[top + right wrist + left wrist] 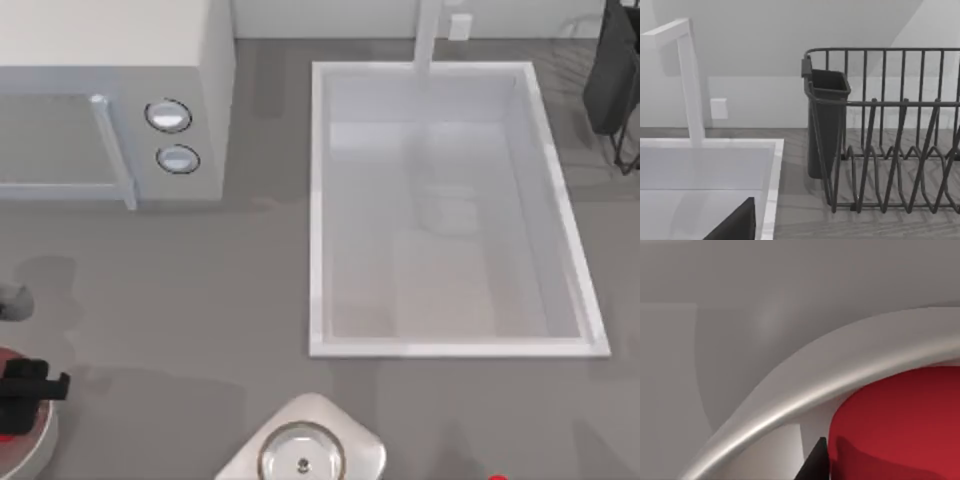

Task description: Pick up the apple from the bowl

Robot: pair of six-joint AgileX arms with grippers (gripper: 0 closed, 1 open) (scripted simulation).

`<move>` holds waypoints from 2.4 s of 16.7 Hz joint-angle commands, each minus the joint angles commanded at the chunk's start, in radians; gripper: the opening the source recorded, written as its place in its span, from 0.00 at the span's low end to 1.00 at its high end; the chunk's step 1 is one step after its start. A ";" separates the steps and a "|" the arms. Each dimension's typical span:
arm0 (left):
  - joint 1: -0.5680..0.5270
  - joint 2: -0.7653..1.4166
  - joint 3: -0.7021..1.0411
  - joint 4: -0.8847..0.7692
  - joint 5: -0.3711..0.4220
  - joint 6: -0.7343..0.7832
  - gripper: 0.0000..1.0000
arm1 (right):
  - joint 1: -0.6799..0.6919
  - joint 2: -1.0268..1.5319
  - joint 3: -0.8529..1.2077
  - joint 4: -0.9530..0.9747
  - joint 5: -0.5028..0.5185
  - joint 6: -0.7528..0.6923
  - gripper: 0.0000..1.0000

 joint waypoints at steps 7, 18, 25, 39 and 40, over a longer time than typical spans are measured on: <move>-0.005 0.020 0.300 -0.305 -0.001 -0.004 0.00 | 0.000 0.000 0.000 0.000 0.000 0.000 1.00; -0.018 -0.032 0.990 -1.025 -0.001 -0.019 0.00 | 0.000 0.000 0.000 0.000 0.000 0.000 1.00; -0.021 -0.018 1.014 -1.035 -0.002 -0.025 0.00 | 0.000 0.000 0.000 0.000 0.000 0.000 1.00; -0.443 0.827 1.698 -0.949 0.021 -0.455 0.00 | 0.000 0.000 0.000 0.000 0.000 0.000 1.00; -0.460 0.865 1.733 -0.938 0.020 -0.478 0.00 | 0.000 0.000 0.000 0.000 0.000 0.000 1.00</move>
